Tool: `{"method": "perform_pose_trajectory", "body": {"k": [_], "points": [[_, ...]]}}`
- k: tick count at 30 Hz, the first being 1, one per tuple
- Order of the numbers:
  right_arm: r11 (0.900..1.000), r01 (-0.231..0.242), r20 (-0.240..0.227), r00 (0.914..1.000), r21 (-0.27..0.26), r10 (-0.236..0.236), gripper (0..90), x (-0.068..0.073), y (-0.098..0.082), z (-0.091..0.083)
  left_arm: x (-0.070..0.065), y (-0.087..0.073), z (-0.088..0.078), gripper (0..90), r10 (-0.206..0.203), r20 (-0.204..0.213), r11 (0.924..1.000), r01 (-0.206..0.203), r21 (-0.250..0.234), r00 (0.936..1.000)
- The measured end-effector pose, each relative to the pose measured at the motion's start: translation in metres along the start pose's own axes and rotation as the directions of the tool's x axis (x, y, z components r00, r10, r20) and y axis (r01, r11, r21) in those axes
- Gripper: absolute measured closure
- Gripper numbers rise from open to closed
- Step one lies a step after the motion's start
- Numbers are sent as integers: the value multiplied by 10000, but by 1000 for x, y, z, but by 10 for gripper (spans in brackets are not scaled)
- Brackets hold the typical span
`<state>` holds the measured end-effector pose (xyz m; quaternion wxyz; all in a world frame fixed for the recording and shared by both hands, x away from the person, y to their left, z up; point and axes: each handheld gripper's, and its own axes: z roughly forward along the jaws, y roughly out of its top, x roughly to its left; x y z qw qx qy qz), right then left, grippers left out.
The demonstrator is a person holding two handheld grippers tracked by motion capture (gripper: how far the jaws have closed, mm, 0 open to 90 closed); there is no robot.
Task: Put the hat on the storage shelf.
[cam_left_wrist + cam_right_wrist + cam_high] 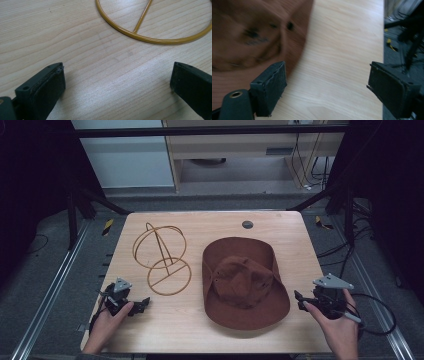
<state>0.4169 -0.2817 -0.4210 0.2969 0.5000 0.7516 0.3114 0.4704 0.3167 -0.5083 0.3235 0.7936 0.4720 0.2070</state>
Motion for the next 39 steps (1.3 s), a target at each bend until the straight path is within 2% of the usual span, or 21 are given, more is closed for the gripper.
{"method": "perform_pose_trajectory", "body": {"k": [5,8,11,14,20,26,31,34,38,39], "points": [[9997,101,-768,9970,241,-83,146,15,27,-4,0,0,0,0,5,-1,10000,-5,1,10000],[9974,563,-1251,9909,449,-503,157,25,44,-4,0,0,0,0,-8,18,10000,8,1,10000],[9917,1081,-1808,9790,691,-941,157,36,59,-1,0,0,0,0,30,17,10000,-30,1,10000],[9863,1393,-2171,9691,881,-1175,152,45,71,2,0,0,0,0,29,24,10000,-29,3,10000],[9706,2166,-2859,9414,1052,-1791,116,63,97,7,0,0,0,0,39,34,10000,-39,6,10000],[9602,2494,-3317,9227,1254,-1964,128,72,116,16,0,0,0,0,35,34,10000,-35,4,10000],[9549,2525,-3603,9147,1565,-1829,148,72,125,25,0,0,0,0,49,61,10000,-49,1,10000],[9498,2631,-3621,9129,1693,-1883,159,73,129,30,0,0,0,0,55,63,10000,-55,-2,10000],[9533,2577,-3728,9094,1576,-1842,192,75,132,32,1,0,0,0,64,82,10000,-64,-2,9999],[9516,2593,-3740,9092,1649,-1830,191,76,133,33,1,0,0,0,77,82,10000,-77,2,9999]]}}
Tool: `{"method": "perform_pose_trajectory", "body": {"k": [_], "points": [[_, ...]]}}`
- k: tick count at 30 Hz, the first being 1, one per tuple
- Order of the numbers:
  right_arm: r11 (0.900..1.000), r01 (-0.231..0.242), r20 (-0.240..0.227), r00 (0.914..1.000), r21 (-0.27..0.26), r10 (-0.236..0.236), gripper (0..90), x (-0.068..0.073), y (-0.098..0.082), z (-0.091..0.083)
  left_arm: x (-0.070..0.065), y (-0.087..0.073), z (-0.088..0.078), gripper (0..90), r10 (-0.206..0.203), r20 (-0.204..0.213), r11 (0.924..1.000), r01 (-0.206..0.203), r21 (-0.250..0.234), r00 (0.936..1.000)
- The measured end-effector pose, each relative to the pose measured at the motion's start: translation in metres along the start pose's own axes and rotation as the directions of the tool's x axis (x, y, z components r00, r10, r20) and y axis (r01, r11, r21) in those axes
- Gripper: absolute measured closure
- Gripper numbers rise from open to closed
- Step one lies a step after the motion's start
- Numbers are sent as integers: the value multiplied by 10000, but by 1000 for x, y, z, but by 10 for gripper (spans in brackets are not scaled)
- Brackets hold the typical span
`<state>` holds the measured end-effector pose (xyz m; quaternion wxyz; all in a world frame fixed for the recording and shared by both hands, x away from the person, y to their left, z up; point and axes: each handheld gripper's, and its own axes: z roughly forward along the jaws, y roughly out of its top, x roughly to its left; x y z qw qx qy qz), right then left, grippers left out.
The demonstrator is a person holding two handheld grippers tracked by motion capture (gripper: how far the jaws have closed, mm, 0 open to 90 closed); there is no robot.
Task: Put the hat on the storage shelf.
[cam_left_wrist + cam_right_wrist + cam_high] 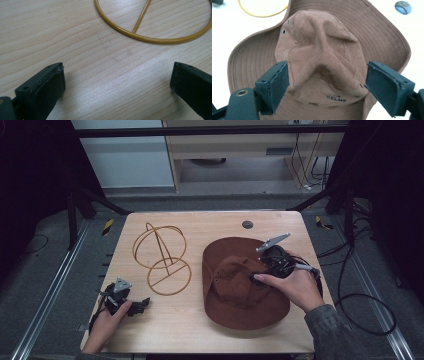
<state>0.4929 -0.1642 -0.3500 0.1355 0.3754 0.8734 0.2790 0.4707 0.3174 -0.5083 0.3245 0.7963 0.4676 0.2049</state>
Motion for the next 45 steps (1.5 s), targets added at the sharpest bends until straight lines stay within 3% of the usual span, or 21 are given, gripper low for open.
{"method": "perform_pose_trajectory", "body": {"k": [9,21,32,45], "points": [[9990,300,-163,9994,323,-294,206,3,17,8,1,0,0,0,22,47,10000,-21,-31,10000],[9963,431,-341,9986,743,-407,123,4,30,34,0,0,0,0,46,44,10000,-46,-10,10000],[9926,426,-396,9985,1141,-383,179,-1,31,59,0,0,0,0,51,48,10000,-51,-9,10000],[9899,461,-690,9969,1339,-370,246,-1,27,75,0,0,0,0,47,46,10000,-47,-9,10000]]}}
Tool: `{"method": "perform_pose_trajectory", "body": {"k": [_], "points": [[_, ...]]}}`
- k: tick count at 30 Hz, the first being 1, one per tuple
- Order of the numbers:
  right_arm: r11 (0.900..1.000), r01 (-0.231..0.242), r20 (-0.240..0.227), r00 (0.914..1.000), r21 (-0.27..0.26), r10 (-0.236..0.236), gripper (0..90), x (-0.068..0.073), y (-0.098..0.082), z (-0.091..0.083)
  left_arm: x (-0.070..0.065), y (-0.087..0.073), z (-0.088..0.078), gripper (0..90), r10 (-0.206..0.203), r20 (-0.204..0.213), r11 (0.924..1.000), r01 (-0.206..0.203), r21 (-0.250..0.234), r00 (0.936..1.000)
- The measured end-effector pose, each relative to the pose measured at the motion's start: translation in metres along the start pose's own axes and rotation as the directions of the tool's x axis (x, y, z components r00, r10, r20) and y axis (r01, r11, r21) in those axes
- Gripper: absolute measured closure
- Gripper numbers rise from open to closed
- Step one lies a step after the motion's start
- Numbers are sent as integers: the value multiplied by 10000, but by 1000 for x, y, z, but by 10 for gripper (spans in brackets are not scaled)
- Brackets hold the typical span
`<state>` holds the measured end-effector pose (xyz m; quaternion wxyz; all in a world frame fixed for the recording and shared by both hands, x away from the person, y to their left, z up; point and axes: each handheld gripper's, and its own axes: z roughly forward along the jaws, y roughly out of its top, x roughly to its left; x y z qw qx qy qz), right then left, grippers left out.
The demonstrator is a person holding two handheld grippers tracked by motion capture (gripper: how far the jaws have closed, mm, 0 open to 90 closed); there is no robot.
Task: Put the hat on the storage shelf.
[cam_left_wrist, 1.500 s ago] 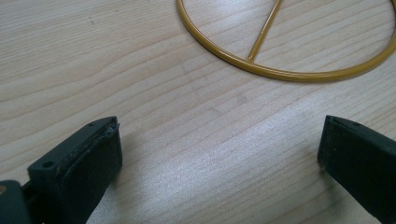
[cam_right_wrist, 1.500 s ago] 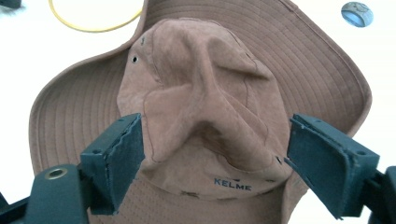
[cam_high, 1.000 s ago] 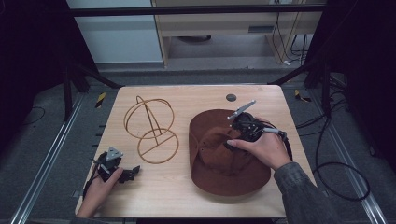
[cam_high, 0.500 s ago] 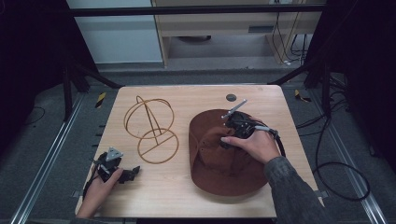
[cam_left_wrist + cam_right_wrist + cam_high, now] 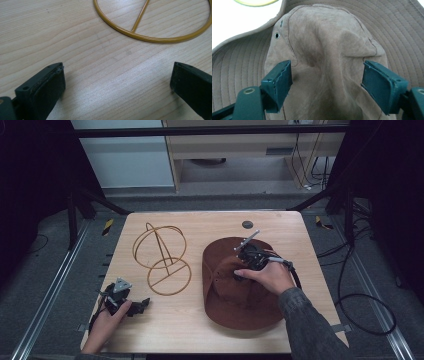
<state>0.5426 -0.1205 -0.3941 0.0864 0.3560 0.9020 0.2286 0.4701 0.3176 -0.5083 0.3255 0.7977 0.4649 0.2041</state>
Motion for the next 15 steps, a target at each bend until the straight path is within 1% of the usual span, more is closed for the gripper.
{"method": "perform_pose_trajectory", "body": {"k": [5,8,15], "points": [[10000,-25,-51,10000,27,25,271,1,-1,3,0,0,0,0,0,0,10000,0,-2,10000],[10000,88,-41,10000,25,-88,293,0,-1,4,0,0,0,0,2,-2,10000,-2,-3,10000],[9999,137,-53,9999,52,-137,344,2,-1,5,0,0,0,0,3,3,10000,-3,-3,10000]]}}
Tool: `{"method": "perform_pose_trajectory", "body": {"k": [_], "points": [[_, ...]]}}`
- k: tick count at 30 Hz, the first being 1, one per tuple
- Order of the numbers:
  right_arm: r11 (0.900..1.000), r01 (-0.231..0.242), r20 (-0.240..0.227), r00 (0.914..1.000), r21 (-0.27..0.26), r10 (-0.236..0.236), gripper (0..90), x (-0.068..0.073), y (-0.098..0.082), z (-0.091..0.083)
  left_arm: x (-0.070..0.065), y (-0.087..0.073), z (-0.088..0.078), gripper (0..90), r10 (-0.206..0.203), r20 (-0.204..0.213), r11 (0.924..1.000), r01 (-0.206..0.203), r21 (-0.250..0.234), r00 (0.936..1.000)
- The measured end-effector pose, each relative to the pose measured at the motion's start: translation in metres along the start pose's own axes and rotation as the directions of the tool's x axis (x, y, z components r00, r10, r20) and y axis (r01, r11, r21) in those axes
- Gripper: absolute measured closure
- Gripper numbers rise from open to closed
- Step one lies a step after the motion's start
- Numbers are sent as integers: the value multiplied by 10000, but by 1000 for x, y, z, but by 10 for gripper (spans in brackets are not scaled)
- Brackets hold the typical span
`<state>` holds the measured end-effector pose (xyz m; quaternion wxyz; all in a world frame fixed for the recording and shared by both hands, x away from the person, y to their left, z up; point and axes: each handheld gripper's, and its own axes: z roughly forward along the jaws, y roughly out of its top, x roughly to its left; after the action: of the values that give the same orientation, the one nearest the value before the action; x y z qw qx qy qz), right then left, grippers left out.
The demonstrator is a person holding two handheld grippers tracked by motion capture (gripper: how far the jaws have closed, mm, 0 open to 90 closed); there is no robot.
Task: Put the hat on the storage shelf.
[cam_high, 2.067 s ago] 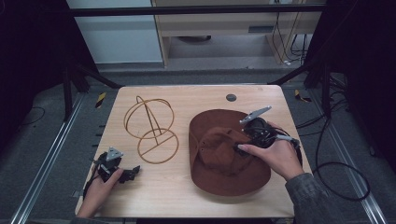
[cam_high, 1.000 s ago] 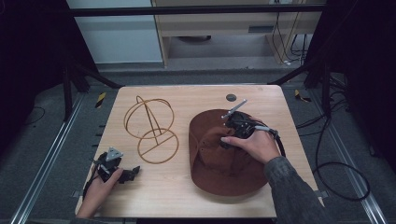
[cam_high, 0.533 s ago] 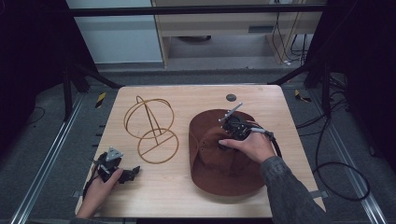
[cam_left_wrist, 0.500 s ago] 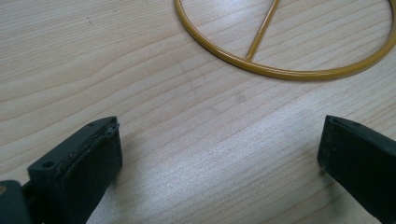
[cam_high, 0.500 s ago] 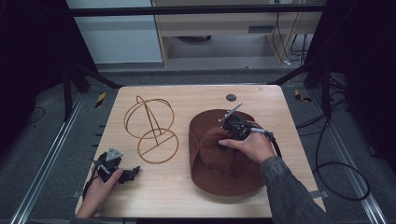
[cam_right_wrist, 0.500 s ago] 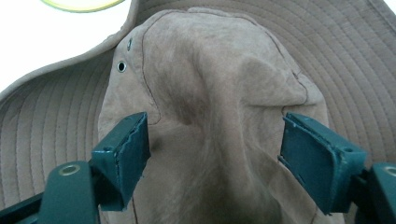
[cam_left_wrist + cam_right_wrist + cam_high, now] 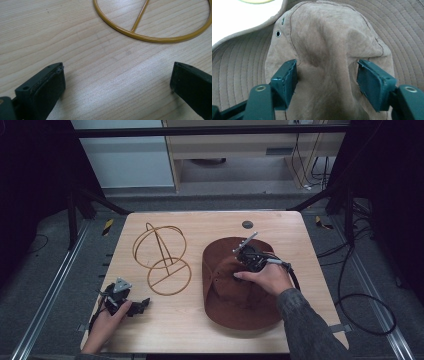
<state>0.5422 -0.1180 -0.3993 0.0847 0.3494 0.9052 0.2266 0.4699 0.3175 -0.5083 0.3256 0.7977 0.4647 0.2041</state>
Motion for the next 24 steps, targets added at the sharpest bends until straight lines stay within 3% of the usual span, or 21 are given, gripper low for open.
{"method": "perform_pose_trajectory", "body": {"k": [7,16,24], "points": [[10000,-60,16,10000,55,60,427,1,0,1,0,0,0,0,6,-1,10000,-6,2,10000],[9999,104,106,9999,113,-105,598,0,0,2,0,0,0,0,7,-1,10000,-7,2,10000],[9998,57,-33,10000,173,-56,828,-2,0,1,0,0,0,0,5,1,10000,-5,0,10000]]}}
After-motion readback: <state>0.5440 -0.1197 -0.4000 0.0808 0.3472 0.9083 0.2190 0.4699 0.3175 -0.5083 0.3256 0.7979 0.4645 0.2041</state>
